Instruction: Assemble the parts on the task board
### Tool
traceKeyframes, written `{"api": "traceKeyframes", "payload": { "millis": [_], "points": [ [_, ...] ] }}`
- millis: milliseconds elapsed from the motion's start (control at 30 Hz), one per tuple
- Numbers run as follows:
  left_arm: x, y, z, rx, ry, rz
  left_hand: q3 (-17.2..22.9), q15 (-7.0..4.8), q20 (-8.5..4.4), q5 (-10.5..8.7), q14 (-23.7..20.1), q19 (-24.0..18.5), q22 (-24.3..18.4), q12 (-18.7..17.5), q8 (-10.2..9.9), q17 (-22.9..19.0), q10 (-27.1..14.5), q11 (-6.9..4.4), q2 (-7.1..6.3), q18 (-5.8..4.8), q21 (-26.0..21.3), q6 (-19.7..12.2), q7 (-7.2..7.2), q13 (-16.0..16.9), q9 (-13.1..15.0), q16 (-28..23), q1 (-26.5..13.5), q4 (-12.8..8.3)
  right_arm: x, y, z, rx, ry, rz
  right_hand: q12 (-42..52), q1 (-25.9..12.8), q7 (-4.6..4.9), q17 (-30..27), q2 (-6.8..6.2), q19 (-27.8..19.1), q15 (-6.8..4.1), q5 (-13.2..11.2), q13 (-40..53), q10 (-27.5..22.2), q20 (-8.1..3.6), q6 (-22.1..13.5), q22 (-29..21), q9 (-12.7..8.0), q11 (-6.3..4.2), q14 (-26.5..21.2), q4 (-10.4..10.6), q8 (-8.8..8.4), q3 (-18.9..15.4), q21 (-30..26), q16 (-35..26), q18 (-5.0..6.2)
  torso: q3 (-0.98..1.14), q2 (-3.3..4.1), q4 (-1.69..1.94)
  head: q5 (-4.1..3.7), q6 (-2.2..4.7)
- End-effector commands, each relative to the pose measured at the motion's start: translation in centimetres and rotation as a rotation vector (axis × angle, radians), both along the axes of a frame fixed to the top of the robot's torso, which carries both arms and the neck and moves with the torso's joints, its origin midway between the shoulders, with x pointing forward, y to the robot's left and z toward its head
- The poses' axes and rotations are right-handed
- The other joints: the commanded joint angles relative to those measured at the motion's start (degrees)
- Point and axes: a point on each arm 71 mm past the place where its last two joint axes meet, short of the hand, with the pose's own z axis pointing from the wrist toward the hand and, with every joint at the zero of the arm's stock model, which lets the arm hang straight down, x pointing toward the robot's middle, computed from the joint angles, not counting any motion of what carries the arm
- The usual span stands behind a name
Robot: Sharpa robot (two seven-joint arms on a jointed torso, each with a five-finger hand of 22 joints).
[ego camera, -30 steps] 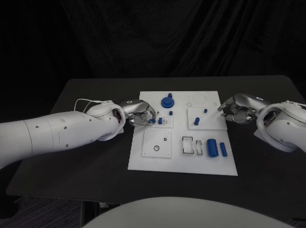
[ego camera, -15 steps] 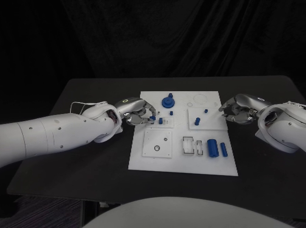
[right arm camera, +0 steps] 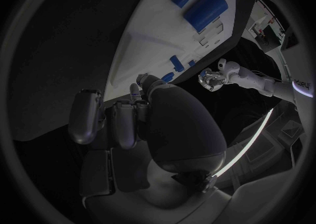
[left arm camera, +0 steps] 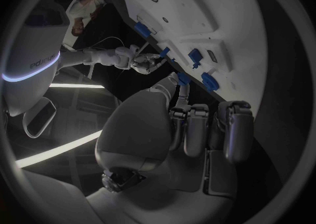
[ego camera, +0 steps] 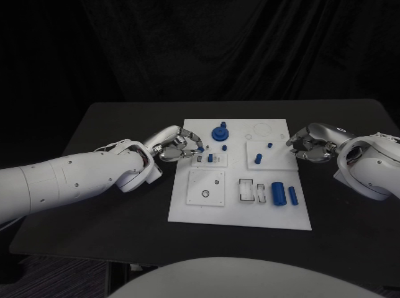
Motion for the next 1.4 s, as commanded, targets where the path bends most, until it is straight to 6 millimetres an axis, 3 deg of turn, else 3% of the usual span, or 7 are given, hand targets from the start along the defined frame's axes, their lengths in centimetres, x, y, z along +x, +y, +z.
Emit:
{"api": "traceKeyframes", "payload": {
  "millis": [33,400,800,1400],
  "points": [
    [-0.2,0.0,-0.1,-0.181,0.068,-0.007,-0.24,-0.37,-0.5,0.67,6.05,3.05,13.49,0.14,-0.08,15.08,5.96,-0.19,0.9,-0.5,0.13,-0.77,0.03,14.9,0.38,0.38,0.61,0.17,-0.1,0.0,0.0,0.007,-0.009,0.002,-0.36,-0.5,0.05,7.05,0.09,-0.26,0.43,0.33,4.4,-0.3,0.09,0.51,9.73,-0.06,0.02,3.9,-0.07,-0.21,0.36,-0.3,-0.39,0.01,0.01,0.02,-0.02,-0.1,-0.01],
    [-0.6,0.3,-1.9,-0.225,0.12,0.028,-0.62,-0.14,-0.37,3.64,6.05,2.91,13.45,0.14,0.1,15.08,5.96,0.12,1.07,-0.48,0.03,-1.29,0.38,14.9,-0.01,0.38,2.45,-0.31,-0.4,-0.2,0.3,0.035,-0.04,0.005,-0.17,-0.57,0.01,7.24,0.12,-0.15,0.43,0.34,4.58,-0.14,0.1,0.72,9.81,-0.03,0.01,3.96,-0.09,-0.12,0.41,-0.01,-0.16,-0.05,-0.07,0.01,-0.04,0.13,-0.01],
    [-0.9,0.8,-3.8,-0.197,0.186,0.068,-0.68,0.13,-0.19,4.01,6.05,2.99,13.5,0.14,0.03,15.08,5.96,0.51,0.99,-0.52,0.19,-1.47,0.67,14.9,-0.26,0.38,3.19,-0.75,-0.6,-0.2,0.3,0.042,-0.04,0.011,-0.16,-0.58,0.02,7.26,0.13,-0.12,0.43,0.35,4.58,-0.13,0.09,0.81,9.84,-0.01,0.01,3.97,-0.09,-0.08,0.43,0.08,-0.13,-0.06,-0.07,0.0,0.12,0.1,-0.01],
    [-0.9,1.4,-5.6,-0.1,0.217,0.08,-0.73,0.56,0.15,4.17,6.05,3.11,13.56,0.14,-0.43,15.08,5.96,1.0,1.11,-0.57,0.4,-1.95,1.12,14.9,-0.83,0.38,3.63,-0.98,-1.0,-0.4,-0.1,0.042,-0.025,0.011,-0.16,-0.58,0.02,7.26,0.13,-0.12,0.43,0.35,4.58,-0.13,0.09,0.81,9.84,-0.01,0.01,3.97,-0.09,-0.08,0.43,0.08,-0.13,-0.06,-0.15,-0.02,-0.01,0.23,-0.01]
  ]
}}
